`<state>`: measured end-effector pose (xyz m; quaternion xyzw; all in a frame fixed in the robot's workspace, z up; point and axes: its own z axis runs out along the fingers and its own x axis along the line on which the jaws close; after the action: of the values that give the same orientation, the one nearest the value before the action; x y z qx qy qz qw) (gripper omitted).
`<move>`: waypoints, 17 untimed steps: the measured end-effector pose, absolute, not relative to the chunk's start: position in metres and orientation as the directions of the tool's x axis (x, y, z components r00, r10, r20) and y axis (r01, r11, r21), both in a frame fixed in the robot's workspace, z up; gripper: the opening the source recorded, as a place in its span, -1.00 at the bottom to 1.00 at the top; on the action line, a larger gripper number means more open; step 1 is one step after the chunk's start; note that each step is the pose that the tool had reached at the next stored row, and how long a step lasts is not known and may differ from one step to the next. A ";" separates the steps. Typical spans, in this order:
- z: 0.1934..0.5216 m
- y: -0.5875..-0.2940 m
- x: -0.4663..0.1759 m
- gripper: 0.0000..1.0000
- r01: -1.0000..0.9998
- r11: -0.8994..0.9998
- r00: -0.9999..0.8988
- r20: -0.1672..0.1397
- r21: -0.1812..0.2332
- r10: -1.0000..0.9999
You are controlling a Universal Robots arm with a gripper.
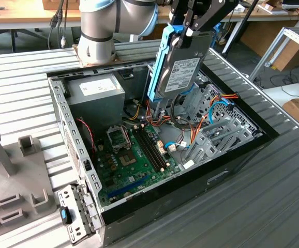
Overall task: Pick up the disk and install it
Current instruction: 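Pick up the disk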
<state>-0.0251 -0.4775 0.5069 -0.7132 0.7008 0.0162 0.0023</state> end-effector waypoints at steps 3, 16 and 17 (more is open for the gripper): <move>0.507 -0.484 -0.023 -0.27 -1.000 -0.018 0.017 -0.026 0.019 -1.000; 0.507 -0.504 -0.015 -0.27 -1.000 -0.018 0.017 -0.026 0.019 -1.000; 0.507 -0.504 -0.014 -0.27 -1.000 -0.018 0.017 -0.026 0.019 -1.000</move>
<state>-0.0144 -0.5045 0.5069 -0.7132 0.7008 0.0162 0.0023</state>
